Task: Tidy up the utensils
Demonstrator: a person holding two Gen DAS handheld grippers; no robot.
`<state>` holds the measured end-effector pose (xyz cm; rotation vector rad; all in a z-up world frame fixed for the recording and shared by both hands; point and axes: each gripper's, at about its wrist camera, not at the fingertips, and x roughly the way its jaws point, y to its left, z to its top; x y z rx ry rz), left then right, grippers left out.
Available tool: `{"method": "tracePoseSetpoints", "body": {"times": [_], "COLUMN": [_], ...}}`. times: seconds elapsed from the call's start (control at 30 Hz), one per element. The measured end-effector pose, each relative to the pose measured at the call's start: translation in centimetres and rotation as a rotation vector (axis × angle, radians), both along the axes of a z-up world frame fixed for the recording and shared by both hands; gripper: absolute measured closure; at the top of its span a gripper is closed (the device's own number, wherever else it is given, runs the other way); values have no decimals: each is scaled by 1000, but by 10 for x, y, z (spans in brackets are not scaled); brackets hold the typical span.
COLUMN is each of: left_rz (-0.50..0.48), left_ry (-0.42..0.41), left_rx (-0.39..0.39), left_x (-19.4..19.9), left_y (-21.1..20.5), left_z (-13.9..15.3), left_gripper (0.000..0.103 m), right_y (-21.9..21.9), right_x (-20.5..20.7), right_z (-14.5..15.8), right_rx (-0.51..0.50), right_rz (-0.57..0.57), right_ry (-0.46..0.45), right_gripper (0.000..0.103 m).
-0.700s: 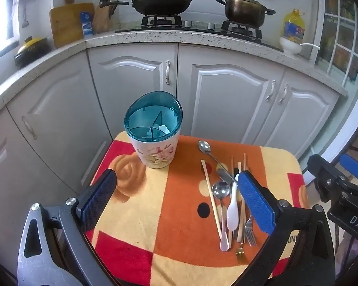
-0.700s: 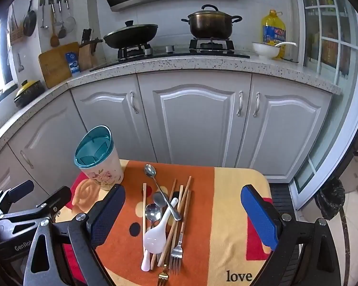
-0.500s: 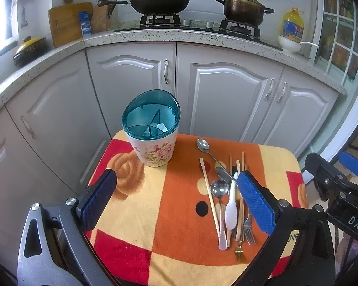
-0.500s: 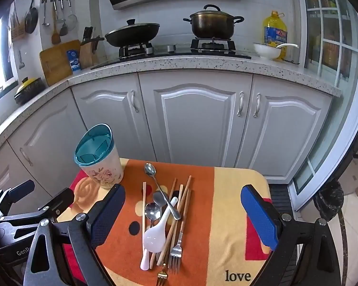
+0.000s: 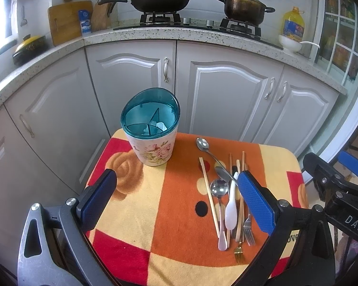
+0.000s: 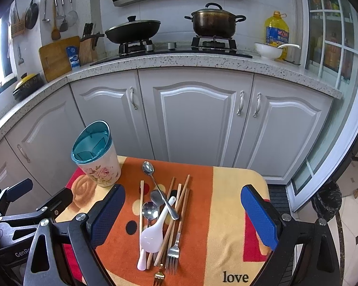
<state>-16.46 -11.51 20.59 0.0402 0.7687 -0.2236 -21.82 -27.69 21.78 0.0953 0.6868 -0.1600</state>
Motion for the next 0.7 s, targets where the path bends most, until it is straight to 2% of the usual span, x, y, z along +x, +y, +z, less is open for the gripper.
{"method": "tracePoseSetpoints", "body": {"times": [0.7], "left_rz": [15], "left_ry": [18], "left_rx": [-8], "left_x": [4], "left_y": [-1], "left_z": [-1], "left_gripper": [1], "right_y": [0], "right_x": [5], "right_z": [-1], "right_rx": [-25], "right_rz": [3], "right_ry": [12], "right_gripper": [6]}}
